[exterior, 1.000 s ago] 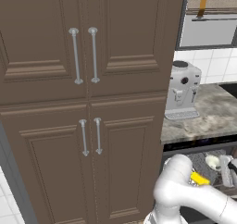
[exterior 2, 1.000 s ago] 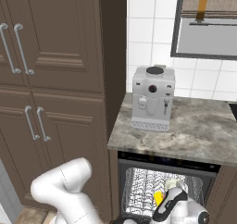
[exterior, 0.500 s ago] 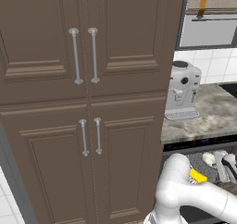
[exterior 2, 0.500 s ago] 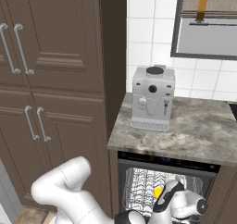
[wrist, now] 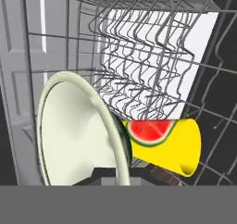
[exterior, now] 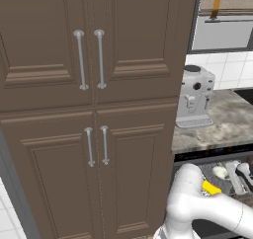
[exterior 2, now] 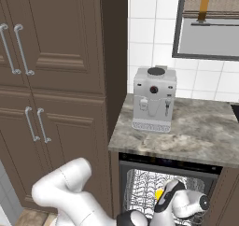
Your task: Pick up the cup and bowl from the counter, place them in the dishwasher, and close the dishwasher door.
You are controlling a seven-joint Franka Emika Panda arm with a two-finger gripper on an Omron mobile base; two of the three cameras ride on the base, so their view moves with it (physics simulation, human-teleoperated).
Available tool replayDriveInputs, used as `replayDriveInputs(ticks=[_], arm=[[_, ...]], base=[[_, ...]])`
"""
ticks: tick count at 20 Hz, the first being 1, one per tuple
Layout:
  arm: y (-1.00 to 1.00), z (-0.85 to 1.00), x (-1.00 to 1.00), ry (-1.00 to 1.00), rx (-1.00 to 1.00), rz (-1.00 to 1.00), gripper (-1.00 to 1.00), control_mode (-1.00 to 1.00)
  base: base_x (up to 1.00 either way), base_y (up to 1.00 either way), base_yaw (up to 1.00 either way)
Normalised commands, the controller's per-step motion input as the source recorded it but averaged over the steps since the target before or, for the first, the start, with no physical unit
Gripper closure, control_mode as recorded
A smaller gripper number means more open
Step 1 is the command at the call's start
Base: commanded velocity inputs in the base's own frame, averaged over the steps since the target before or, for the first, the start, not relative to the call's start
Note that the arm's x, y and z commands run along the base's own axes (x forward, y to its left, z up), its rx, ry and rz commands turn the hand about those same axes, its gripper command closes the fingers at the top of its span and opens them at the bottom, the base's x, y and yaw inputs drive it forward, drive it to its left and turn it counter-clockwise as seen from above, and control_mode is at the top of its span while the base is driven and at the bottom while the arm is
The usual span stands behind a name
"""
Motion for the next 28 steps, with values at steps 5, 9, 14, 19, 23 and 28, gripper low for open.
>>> replayDriveInputs(ticks=[5, 9, 14, 19, 23, 28], arm=[[-0.11, -0.58, -0.31, 0.0, 0.0, 0.1, -1.0, -1.0], [-0.35, -0.41, -0.55, -0.01, 0.0, 0.08, -1.0, -1.0], [-0.37, -0.16, -0.76, -0.06, 0.0, 0.09, -1.0, -1.0], [-0.33, 0.02, -0.69, -0.09, 0.0, 0.1, -1.0, -1.0], [-0.08, 0.18, -0.21, -0.04, 0.0, 0.05, -1.0, -1.0], [0.0, 0.3, 0.0, -0.02, -0.1, -0.03, -1.0, -1.0]], base=[[0.0, 0.0, 0.0], [0.0, 0.0, 0.0], [0.0, 0.0, 0.0], [0.0, 0.0, 0.0], [0.0, 0.0, 0.0], [0.0, 0.0, 0.0]])
